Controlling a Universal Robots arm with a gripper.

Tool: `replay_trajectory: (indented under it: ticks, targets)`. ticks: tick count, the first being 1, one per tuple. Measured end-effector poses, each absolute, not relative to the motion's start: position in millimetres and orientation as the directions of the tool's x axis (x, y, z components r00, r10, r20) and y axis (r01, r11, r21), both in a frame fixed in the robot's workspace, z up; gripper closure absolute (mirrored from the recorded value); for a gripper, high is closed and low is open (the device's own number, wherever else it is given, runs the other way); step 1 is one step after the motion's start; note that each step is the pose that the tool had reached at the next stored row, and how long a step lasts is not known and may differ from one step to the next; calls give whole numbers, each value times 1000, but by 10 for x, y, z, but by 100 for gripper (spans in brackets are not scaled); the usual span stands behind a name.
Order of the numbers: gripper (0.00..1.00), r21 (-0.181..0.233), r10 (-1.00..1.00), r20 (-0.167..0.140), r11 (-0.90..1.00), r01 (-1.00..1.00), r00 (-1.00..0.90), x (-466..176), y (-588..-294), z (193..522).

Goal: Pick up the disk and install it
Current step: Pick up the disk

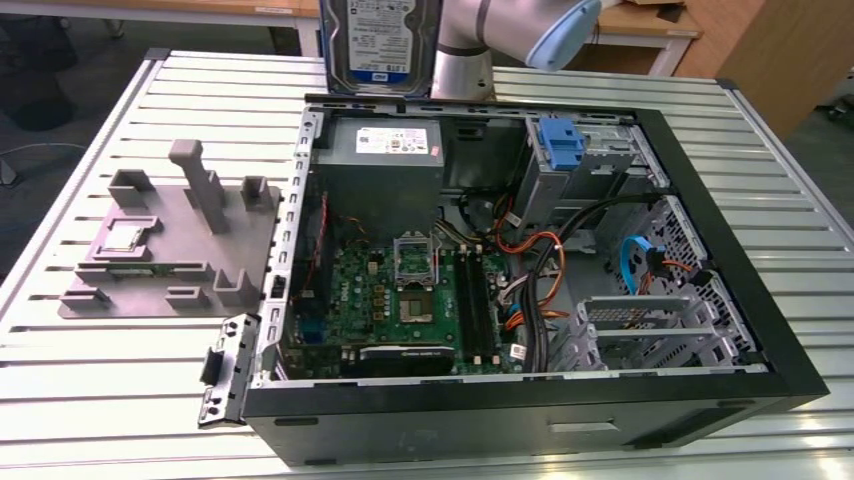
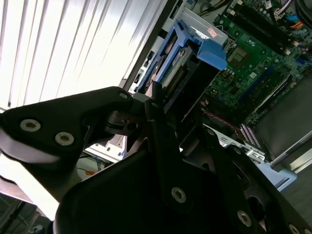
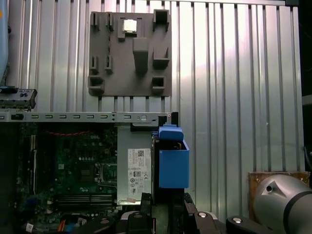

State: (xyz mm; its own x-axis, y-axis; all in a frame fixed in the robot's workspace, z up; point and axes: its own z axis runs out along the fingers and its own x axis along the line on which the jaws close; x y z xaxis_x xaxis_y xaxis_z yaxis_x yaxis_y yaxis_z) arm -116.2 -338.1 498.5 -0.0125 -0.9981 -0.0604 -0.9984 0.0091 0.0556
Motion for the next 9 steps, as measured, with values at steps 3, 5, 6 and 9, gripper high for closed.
replay_trajectory:
  ticks: [3, 5, 6, 9]
  targets:
    - [65, 56, -998, -60, 9, -998, -12, -1158, -3426, 4979]
    - [65, 56, -998, -60, 9, -998, -12, -1157, -3453, 4976]
    - [65, 56, -998, -60, 9, -998, -12, -1155, -3463, 4975]
    - [65, 56, -998, -60, 9, -998, -12, -1149, -3482, 4973]
